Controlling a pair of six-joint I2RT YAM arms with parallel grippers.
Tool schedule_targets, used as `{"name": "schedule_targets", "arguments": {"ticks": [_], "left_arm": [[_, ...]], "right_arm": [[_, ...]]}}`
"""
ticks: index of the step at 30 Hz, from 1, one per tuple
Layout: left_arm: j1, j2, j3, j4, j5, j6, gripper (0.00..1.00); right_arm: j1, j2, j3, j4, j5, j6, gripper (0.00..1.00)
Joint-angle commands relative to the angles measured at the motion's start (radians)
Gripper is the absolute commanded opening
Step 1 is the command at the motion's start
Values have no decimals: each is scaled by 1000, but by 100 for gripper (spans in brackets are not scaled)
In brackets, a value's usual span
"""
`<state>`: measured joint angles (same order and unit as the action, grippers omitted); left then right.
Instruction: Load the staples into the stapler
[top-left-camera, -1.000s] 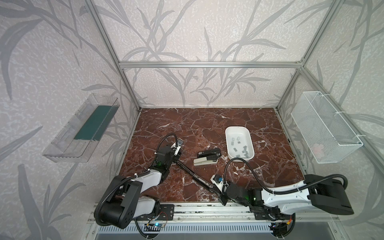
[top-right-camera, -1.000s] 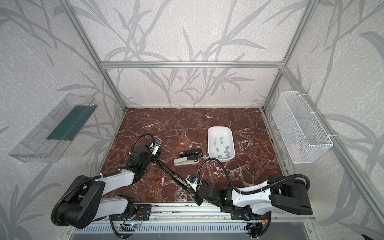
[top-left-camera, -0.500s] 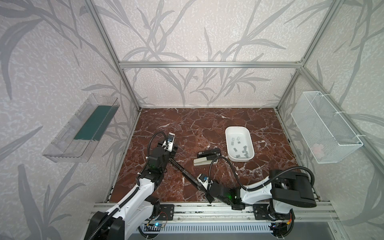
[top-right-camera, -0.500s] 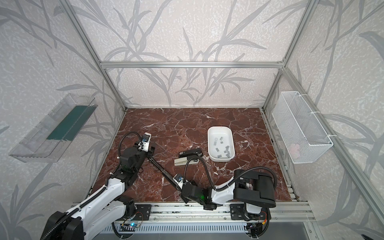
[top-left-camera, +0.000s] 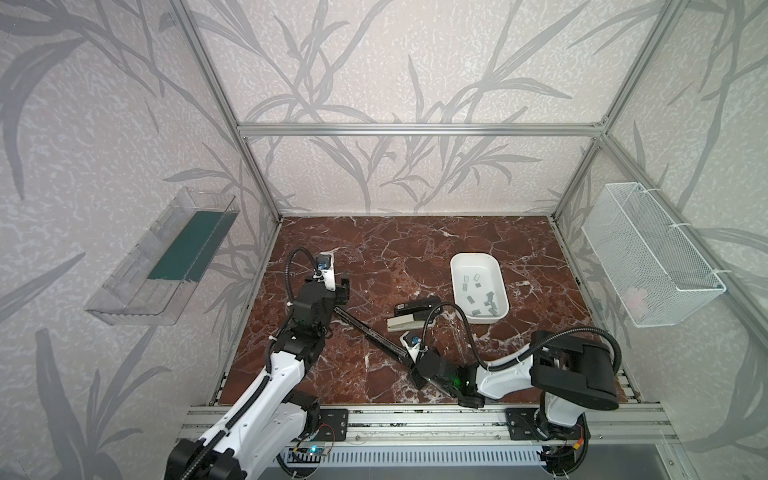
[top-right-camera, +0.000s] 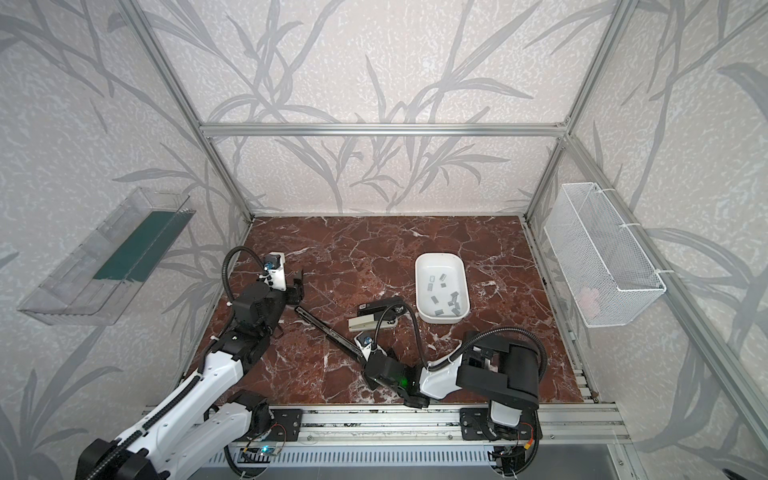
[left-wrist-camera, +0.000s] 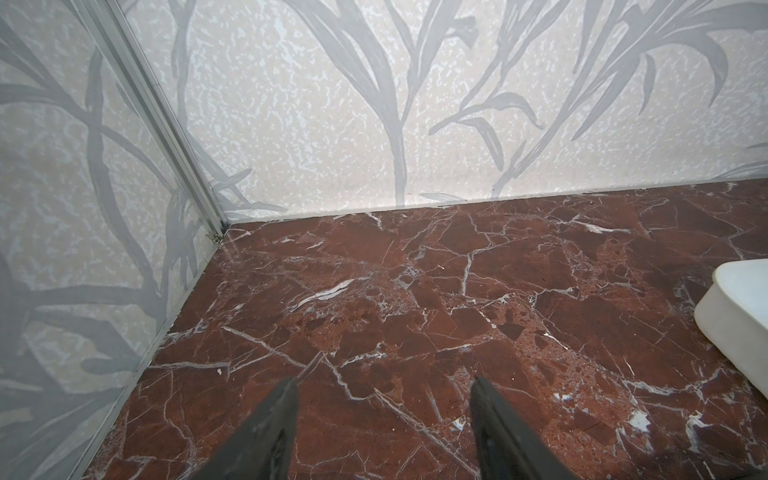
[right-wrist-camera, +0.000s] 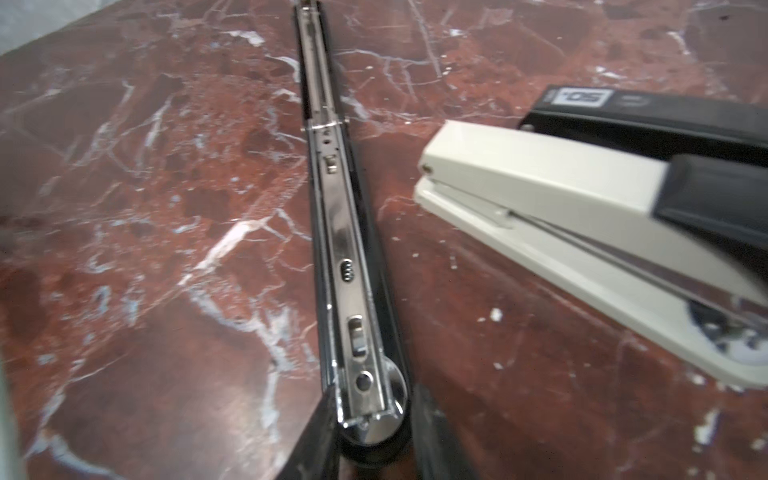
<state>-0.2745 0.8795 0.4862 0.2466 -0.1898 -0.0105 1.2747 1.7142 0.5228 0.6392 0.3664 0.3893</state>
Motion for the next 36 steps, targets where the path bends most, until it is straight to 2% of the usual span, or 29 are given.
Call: {"name": "schedule_targets", "arguments": {"ticks": [1, 8, 10, 11, 14, 17, 22, 29, 36], "left_arm": [[0, -2, 35, 6, -5, -27, 68], [1, 10, 46, 51, 26, 14, 67], [1, 18, 48, 68, 17, 26, 66], [1, 21, 53, 72, 8, 30, 65], [0, 23, 73, 62, 4, 32, 63], [1, 15, 73, 60, 2, 27, 61], [0, 3, 45, 79, -1, 23, 60], [-1, 33, 62, 93, 23, 6, 58], [-2, 59, 83, 85, 15, 5, 55]], "right_arm": [[-4, -38, 37, -65, -12, -20, 41], [-4, 53, 131, -54, -211, -121, 55], [-4, 70, 150, -55, -238, -139, 56], [-3, 77, 161, -60, -247, -143, 56], [-3, 108, 215, -119, -271, -153, 45], [-3, 153, 276, -195, -238, -130, 39], [-5, 228, 346, -222, -126, -67, 27], [-3, 336, 536, -449, -48, 18, 11], [-3, 331, 555, -534, 66, 70, 11]]}}
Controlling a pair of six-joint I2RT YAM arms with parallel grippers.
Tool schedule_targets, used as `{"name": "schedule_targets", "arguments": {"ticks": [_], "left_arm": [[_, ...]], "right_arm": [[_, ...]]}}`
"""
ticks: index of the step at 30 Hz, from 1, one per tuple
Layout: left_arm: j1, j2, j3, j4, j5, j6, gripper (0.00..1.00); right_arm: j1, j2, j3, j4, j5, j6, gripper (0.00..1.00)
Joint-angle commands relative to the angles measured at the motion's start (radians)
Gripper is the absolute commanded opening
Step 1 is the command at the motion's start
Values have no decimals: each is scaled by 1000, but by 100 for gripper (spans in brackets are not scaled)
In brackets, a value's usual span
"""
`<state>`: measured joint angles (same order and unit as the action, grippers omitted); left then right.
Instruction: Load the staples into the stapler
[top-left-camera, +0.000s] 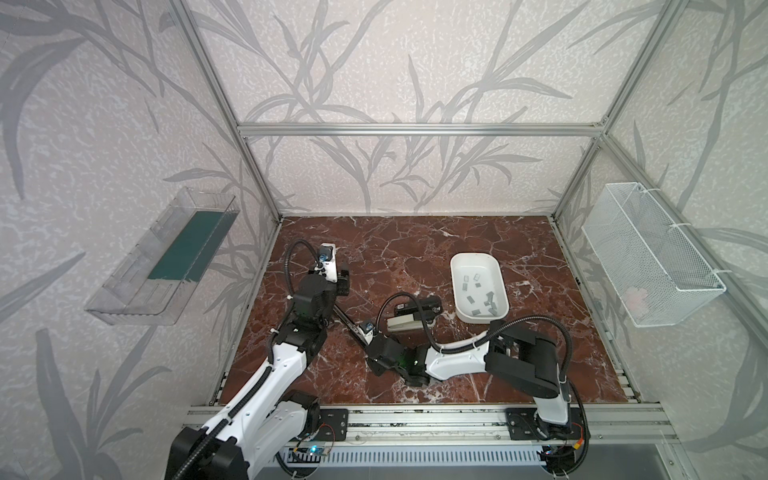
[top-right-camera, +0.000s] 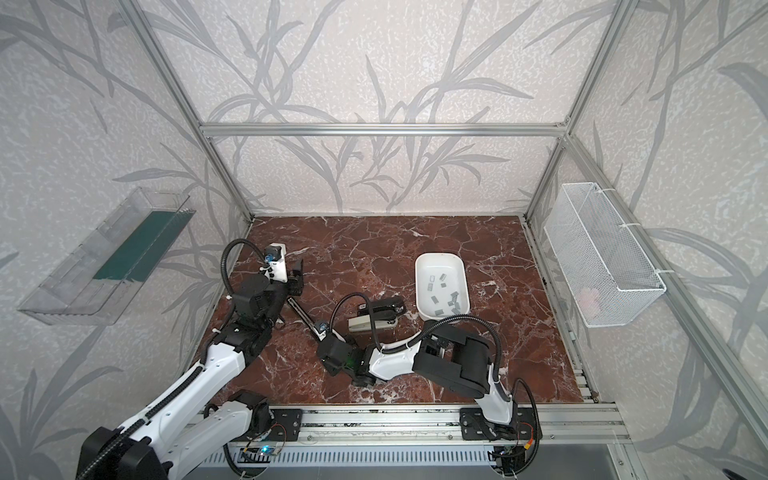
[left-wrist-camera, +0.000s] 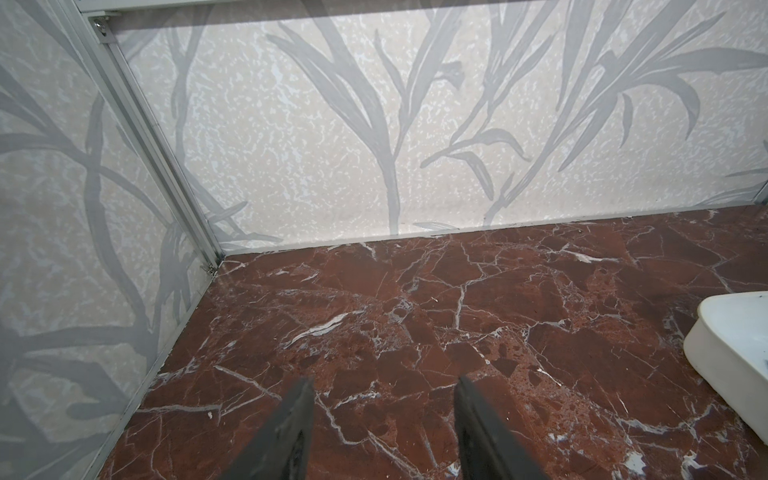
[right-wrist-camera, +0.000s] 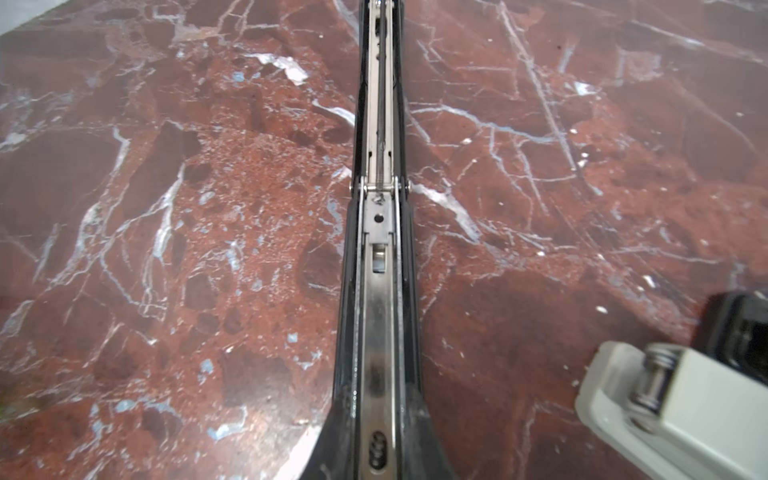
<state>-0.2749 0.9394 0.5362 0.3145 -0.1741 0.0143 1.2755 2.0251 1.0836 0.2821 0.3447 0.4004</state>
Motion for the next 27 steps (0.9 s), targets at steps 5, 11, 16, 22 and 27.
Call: {"name": "schedule_targets", "arguments": {"ticks": [5, 11, 16, 22, 27], "left_arm": [[-3, 9, 47, 19, -20, -26, 54], [-13, 31, 96, -14, 36, 10, 54], [-18, 37, 99, -21, 33, 6, 54], [-21, 24, 101, -21, 40, 23, 55], [-22, 22, 106, -14, 51, 36, 55]], "right_arm": [[-8, 26, 10, -227, 132, 94, 12], [-20, -30, -90, -94, 69, 97, 33], [-52, -140, -227, 117, -49, 51, 44], [-62, -311, -334, 227, -102, -31, 55], [-90, -436, -394, 225, -87, -66, 56]]}}
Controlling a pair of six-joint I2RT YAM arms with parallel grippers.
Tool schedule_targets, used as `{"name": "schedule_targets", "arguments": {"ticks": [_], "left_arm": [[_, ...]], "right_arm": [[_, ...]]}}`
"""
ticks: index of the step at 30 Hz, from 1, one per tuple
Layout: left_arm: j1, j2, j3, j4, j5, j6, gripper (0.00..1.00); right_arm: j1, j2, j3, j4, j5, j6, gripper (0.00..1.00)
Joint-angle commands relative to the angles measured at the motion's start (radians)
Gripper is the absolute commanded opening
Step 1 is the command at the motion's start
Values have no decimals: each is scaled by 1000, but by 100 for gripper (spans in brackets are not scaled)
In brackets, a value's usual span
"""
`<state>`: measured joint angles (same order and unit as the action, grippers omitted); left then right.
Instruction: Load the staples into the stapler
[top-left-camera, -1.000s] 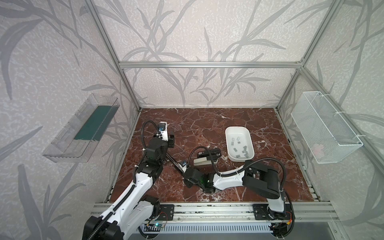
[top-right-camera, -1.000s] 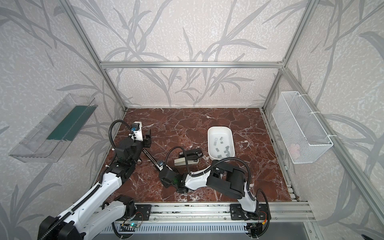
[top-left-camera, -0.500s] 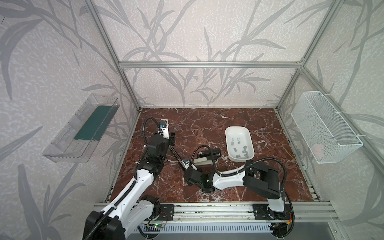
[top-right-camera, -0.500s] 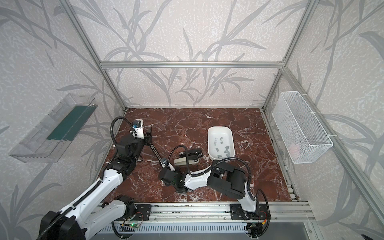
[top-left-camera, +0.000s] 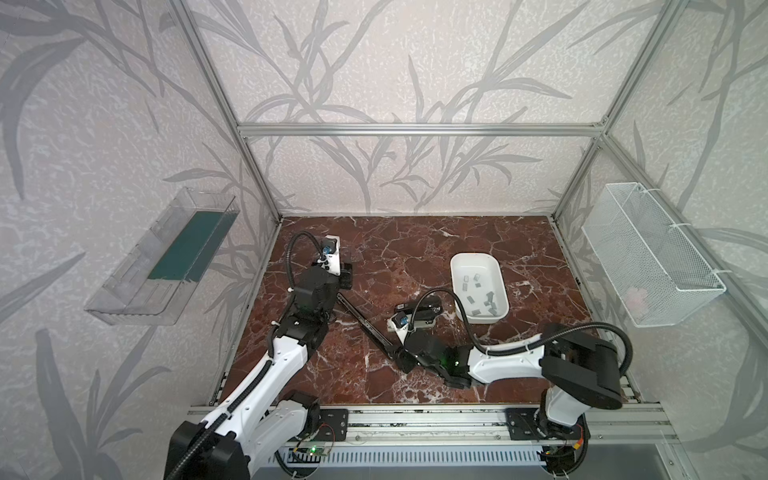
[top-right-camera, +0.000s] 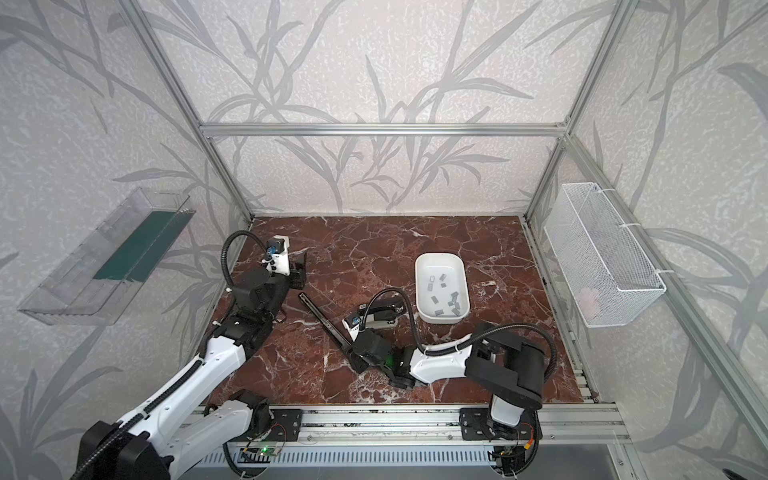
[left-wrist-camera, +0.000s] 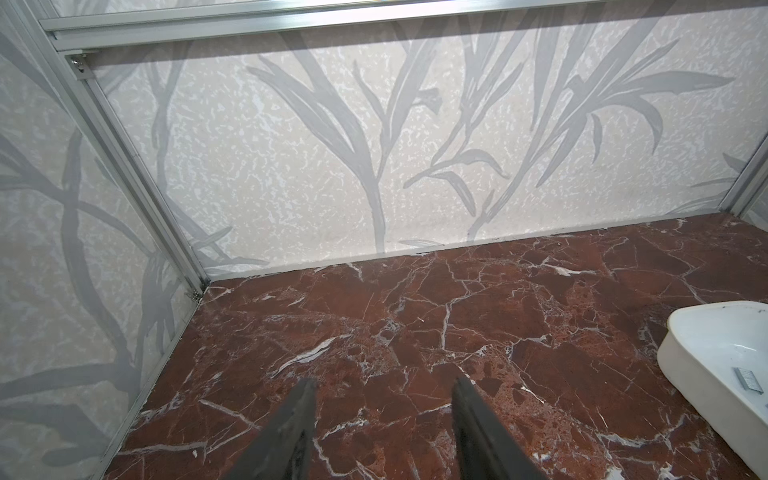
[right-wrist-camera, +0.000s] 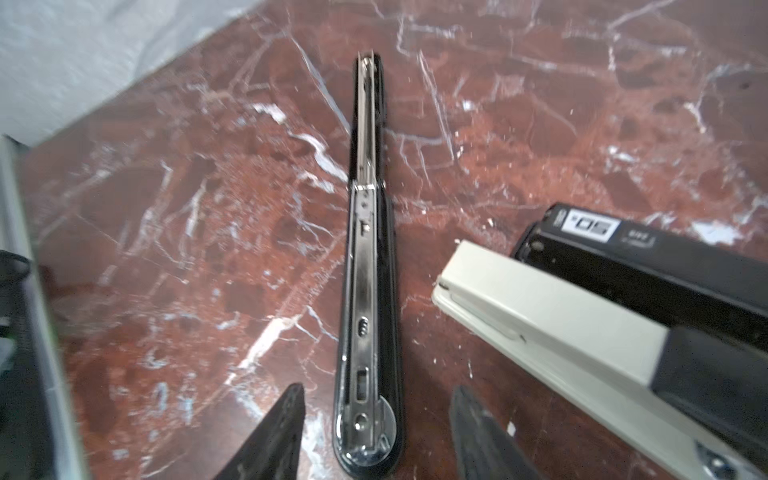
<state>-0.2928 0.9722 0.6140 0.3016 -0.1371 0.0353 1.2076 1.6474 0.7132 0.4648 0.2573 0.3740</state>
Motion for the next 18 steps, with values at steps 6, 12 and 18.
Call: {"name": "schedule_targets", "arguments": {"ticks": [6, 12, 18], "left_arm": [[-8, -20, 14, 21, 60, 40, 54], [-12, -26, -12, 53, 100, 86, 54], [-17, 9, -27, 96, 230, 159, 54]], "right_arm": [[-144, -179, -106, -18, 3, -12, 55], [-260, -238, -149, -59, -41, -33, 55], [-350, -206, -176, -4, -185, -114, 57]]}}
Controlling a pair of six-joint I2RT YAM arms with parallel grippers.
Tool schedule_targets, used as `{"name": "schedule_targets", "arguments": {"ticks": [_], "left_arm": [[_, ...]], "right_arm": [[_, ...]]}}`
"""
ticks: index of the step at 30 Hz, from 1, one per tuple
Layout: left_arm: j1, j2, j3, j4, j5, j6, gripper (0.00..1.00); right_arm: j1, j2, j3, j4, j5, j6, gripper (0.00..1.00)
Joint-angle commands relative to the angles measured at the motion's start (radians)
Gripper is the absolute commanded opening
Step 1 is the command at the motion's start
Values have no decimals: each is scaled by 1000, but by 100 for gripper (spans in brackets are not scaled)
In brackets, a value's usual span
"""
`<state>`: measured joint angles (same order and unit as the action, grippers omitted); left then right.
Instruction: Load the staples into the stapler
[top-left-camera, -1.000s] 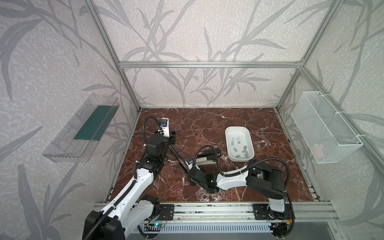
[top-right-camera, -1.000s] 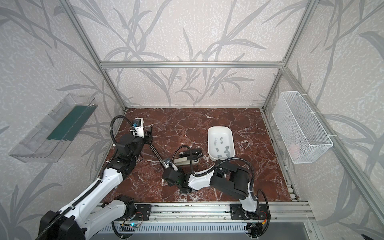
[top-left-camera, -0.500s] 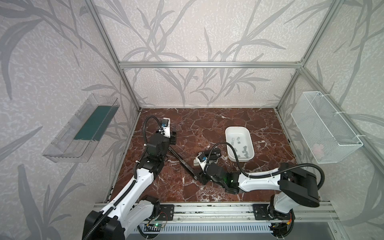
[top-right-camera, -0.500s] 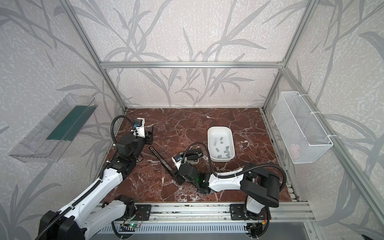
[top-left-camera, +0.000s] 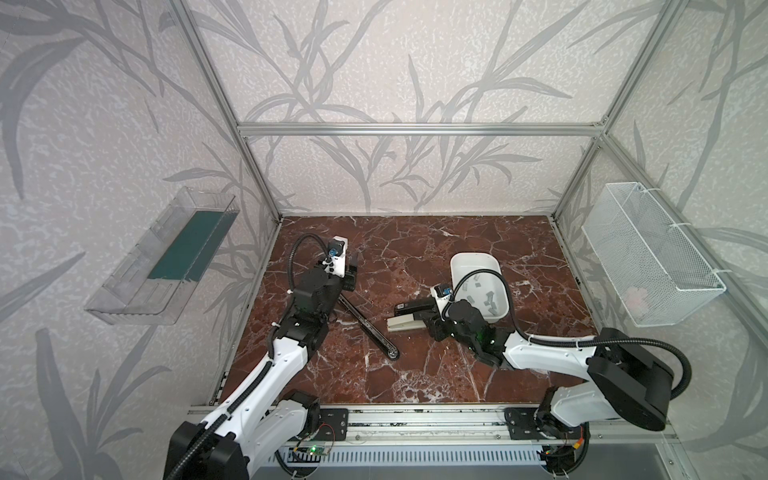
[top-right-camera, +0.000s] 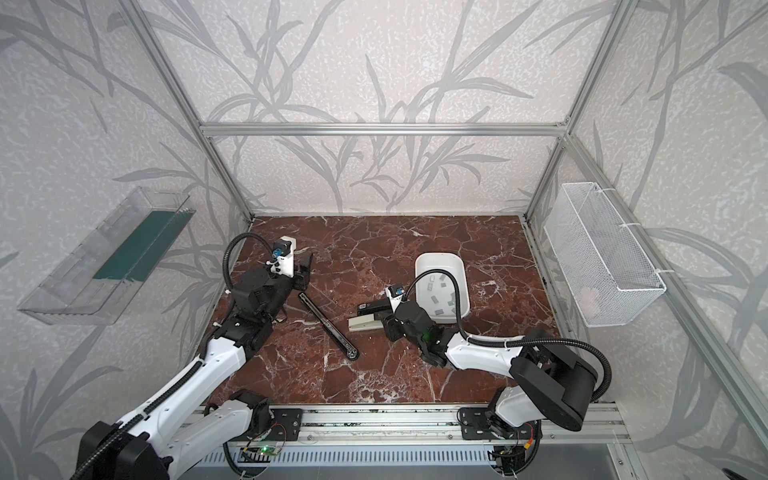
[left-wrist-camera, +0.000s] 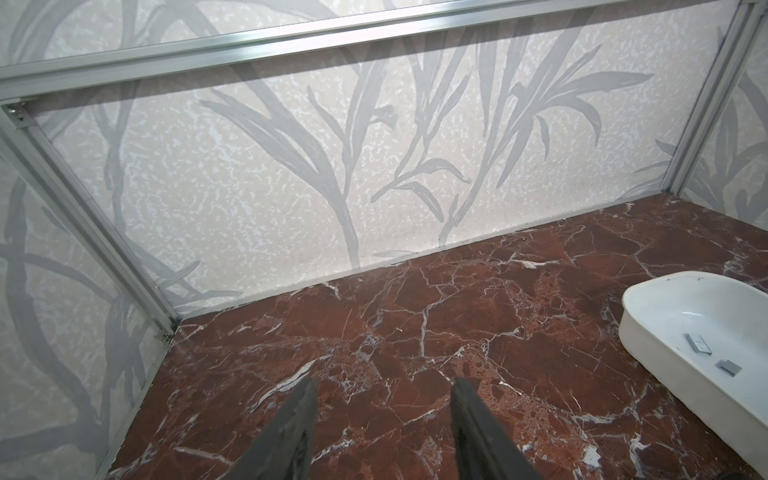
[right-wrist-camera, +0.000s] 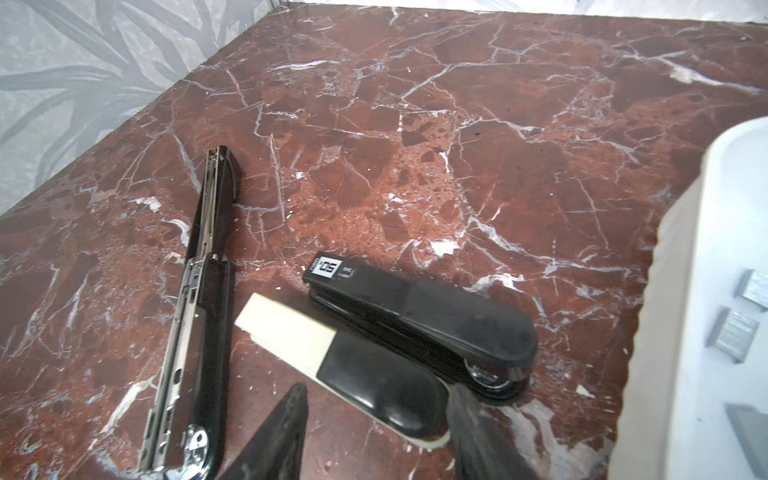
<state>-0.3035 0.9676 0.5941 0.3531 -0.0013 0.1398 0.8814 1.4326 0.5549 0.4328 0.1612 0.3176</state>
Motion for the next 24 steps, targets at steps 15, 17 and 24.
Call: {"name": "schedule_targets", "arguments": {"ticks": [15, 17, 24], "left_arm": [[-359, 404, 191, -363, 459, 517, 56], [-361, 437, 208, -378, 493, 503, 57], [-362, 547, 289, -452, 557, 456, 54]], "right_arm": [[-112, -208, -149, -136, -47, -6, 52], [-111, -231, -161, -165, -30, 5, 51], [-155, -203, -177, -195, -29, 40, 48]]}}
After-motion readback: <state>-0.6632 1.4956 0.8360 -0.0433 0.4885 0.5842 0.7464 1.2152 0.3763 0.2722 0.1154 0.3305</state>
